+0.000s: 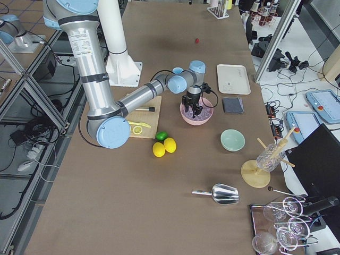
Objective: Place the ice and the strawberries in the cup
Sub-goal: 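Return the right gripper to the pink bowl and grasp another ice cube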
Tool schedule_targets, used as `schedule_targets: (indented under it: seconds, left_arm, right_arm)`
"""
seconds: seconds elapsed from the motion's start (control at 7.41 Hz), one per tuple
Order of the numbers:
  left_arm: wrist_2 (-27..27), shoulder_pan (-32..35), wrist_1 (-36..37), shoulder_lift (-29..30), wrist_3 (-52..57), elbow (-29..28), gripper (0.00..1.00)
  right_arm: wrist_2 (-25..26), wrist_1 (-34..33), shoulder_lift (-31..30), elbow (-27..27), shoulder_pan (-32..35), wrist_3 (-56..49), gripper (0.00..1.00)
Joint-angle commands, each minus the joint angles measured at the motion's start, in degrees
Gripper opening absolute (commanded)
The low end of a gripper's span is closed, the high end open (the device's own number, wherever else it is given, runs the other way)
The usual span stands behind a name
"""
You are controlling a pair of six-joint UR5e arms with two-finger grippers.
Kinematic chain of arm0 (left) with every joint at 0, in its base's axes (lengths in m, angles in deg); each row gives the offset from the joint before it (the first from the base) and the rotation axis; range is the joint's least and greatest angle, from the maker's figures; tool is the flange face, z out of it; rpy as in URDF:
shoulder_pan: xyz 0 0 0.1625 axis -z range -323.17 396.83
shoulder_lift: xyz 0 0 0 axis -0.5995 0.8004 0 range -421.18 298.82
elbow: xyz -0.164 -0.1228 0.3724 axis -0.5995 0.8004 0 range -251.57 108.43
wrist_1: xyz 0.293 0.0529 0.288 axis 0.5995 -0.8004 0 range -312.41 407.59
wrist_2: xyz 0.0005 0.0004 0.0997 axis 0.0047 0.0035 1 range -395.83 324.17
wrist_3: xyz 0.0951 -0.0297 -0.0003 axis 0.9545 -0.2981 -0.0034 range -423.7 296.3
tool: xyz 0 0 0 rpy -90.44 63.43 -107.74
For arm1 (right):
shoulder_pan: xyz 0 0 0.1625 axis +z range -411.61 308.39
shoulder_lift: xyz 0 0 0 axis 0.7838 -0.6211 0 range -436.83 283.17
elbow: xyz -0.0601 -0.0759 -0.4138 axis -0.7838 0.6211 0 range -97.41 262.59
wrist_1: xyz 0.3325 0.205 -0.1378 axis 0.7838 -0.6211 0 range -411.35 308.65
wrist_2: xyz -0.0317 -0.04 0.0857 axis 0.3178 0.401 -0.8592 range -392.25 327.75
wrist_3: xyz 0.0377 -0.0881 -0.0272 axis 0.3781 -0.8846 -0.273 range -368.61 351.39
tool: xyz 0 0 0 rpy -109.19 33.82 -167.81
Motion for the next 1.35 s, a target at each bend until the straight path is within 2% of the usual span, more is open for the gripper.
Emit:
schedule_targets:
  seconds: [0.0, 0.27, 0.54, 0.67, 1.08, 1.21]
  left_arm:
    - [0.0, 0.0, 0.0, 0.0, 0.0, 0.3, 0.97]
    - [0.1, 0.0, 0.0, 0.0, 0.0, 0.3, 0.97]
    - [0.2, 0.0, 0.1, 0.1, -0.1, 0.7, 0.97]
    - [0.2, 0.1, 0.2, 0.5, -0.1, 0.6, 0.97]
    - [0.1, 0.1, 0.2, 0.6, -0.1, 0.6, 0.97]
    - [-0.1, 0.1, 0.2, 0.6, -0.8, 0.7, 0.97]
  right_arm:
    - [0.2, 0.0, -0.2, 0.1, 0.0, 0.0, 0.59]
    - [0.2, 0.0, -0.2, 0.4, 0.0, 0.2, 0.54]
    - [0.2, 0.0, -0.2, 0.5, 0.0, 0.2, 0.23]
    - [0.2, 0.0, -0.2, 0.5, 0.0, 0.1, 0.03]
    - [-0.4, -0.1, 0.8, 0.0, 0.6, 0.1, 0.0]
    - [-2.2, -0.4, 2.4, -0.6, 1.5, 0.5, 0.0]
